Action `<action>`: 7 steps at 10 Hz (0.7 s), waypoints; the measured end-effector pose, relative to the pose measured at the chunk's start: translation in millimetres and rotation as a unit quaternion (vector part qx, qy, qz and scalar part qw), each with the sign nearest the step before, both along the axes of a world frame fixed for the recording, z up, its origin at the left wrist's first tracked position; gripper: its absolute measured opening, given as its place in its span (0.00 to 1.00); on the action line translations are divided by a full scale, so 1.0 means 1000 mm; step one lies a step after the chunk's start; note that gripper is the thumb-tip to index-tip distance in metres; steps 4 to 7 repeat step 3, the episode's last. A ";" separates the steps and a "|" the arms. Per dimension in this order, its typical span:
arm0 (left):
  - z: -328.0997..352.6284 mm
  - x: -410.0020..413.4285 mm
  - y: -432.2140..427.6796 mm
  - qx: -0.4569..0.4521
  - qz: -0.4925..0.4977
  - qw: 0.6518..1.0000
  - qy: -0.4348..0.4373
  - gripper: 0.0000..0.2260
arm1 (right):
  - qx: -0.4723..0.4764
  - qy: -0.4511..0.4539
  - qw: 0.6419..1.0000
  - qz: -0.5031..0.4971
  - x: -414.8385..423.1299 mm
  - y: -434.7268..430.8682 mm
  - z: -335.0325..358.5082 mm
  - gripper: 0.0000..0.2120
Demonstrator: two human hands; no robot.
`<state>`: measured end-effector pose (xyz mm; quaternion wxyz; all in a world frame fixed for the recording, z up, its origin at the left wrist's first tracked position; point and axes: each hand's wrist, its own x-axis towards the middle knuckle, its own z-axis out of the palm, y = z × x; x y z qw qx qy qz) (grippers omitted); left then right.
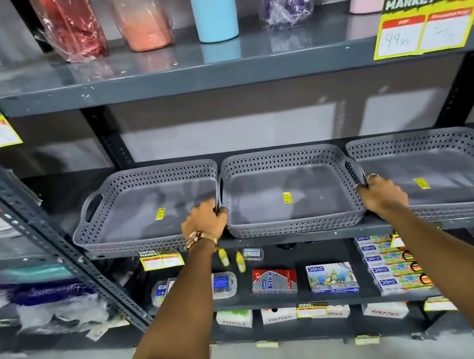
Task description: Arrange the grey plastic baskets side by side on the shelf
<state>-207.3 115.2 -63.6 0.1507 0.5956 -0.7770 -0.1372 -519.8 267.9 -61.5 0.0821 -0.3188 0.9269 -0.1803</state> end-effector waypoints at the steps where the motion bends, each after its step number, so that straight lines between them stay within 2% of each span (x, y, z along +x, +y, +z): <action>1: 0.008 0.005 0.009 -0.009 -0.011 1.000 -0.007 0.17 | -0.011 -0.006 1.000 -0.004 0.004 0.012 0.006 0.18; 2: 0.007 0.013 0.008 -0.026 -0.019 0.999 -0.026 0.24 | -0.041 -0.002 0.999 -0.006 0.006 0.013 0.005 0.27; 3: 0.011 0.022 0.004 -0.077 -0.030 0.996 -0.044 0.28 | -0.088 0.061 0.994 0.021 0.010 0.015 0.010 0.34; 7: 0.011 0.022 0.004 -0.077 -0.030 0.996 -0.044 0.28 | -0.088 0.061 0.994 0.021 0.010 0.015 0.010 0.34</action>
